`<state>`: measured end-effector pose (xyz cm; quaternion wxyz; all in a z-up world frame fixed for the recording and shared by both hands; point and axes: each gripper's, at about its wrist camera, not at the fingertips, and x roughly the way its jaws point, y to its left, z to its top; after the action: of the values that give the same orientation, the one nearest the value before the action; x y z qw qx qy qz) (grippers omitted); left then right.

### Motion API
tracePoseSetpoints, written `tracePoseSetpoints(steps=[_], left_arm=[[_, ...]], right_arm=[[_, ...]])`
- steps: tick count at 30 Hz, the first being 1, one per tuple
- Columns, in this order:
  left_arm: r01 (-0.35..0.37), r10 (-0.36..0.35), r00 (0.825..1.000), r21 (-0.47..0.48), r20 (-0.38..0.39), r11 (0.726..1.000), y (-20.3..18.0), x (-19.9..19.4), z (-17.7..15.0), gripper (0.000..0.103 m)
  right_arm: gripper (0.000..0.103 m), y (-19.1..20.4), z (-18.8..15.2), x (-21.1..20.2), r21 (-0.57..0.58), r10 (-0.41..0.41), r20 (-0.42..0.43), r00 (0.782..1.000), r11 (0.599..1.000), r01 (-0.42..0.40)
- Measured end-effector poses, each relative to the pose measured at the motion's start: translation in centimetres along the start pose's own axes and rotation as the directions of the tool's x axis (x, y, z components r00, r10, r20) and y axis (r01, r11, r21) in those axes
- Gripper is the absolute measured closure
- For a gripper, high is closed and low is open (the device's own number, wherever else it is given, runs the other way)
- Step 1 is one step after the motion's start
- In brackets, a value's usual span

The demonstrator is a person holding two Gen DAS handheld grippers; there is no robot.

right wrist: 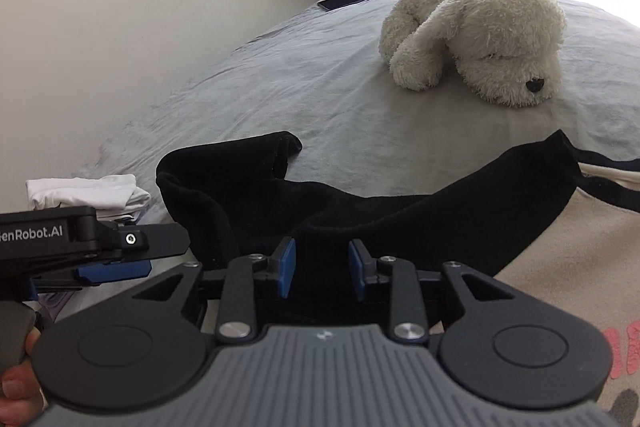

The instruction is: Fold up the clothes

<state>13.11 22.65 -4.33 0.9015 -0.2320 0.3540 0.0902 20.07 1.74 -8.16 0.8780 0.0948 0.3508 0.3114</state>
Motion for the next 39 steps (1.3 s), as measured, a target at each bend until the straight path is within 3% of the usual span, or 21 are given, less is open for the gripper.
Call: tracePoseSetpoints(steps=[3,8,14,19,25,28,29,32,33,34,36,39], left_arm=[[-0.020,0.020,1.000,0.052,-0.006,0.998,-0.4,0.5,-0.3,0.030],[-0.019,0.018,1.000,0.107,0.002,0.994,-1.3,-0.3,-1.1,0.030],[-0.067,0.049,0.993,0.165,0.109,0.984,-1.8,-1.5,0.6,0.030],[-0.153,0.119,0.981,0.242,0.152,0.958,-1.9,0.4,3.5,0.030],[-0.273,0.202,0.955,0.378,0.217,0.884,-2.9,4.1,5.1,0.030],[-0.269,0.207,0.958,0.366,0.201,0.891,-2.8,5.9,4.6,0.032],[-0.263,0.205,0.959,0.345,0.194,0.901,-2.7,6.4,4.5,0.034],[-0.256,0.206,0.960,0.288,0.192,0.923,-2.1,7.1,4.1,0.071],[-0.257,0.207,0.957,0.269,0.203,0.928,-1.8,6.9,4.1,0.089],[-0.259,0.206,0.954,0.251,0.219,0.933,-1.5,6.5,4.1,0.095],[-0.261,0.205,0.946,0.213,0.251,0.942,-0.8,5.9,4.2,0.096],[-0.291,0.228,0.917,0.161,0.327,0.943,0.0,4.0,4.7,0.097]], right_arm=[[0.070,-1.6,-1.4,0.0,0.071,0.062,0.039,0.997,0.995,-0.064],[0.071,-1.9,-1.7,-0.5,0.041,0.100,0.038,0.994,0.994,-0.102],[0.071,-2.4,-1.9,-0.6,0.061,0.129,0.049,0.990,0.989,-0.132],[0.071,-2.9,-1.9,-0.5,0.090,0.147,0.054,0.988,0.984,-0.151],[0.071,-3.3,-1.9,-0.4,0.109,0.158,0.055,0.986,0.981,-0.163],[0.071,-3.4,-1.9,-0.4,0.114,0.160,0.056,0.985,0.980,-0.166],[0.071,-3.3,-1.9,-0.4,0.113,0.160,0.056,0.986,0.980,-0.165],[0.071,-3.3,-1.9,-0.4,0.111,0.158,0.057,0.986,0.980,-0.164],[0.071,-3.3,-1.9,-0.5,0.111,0.159,0.057,0.986,0.980,-0.164],[0.070,-3.3,-2.0,-0.5,0.111,0.159,0.057,0.986,0.980,-0.165],[0.070,-3.4,-2.0,-0.5,0.111,0.160,0.057,0.986,0.980,-0.165],[0.070,-3.4,-2.0,-0.5,0.110,0.160,0.057,0.985,0.980,-0.165]])
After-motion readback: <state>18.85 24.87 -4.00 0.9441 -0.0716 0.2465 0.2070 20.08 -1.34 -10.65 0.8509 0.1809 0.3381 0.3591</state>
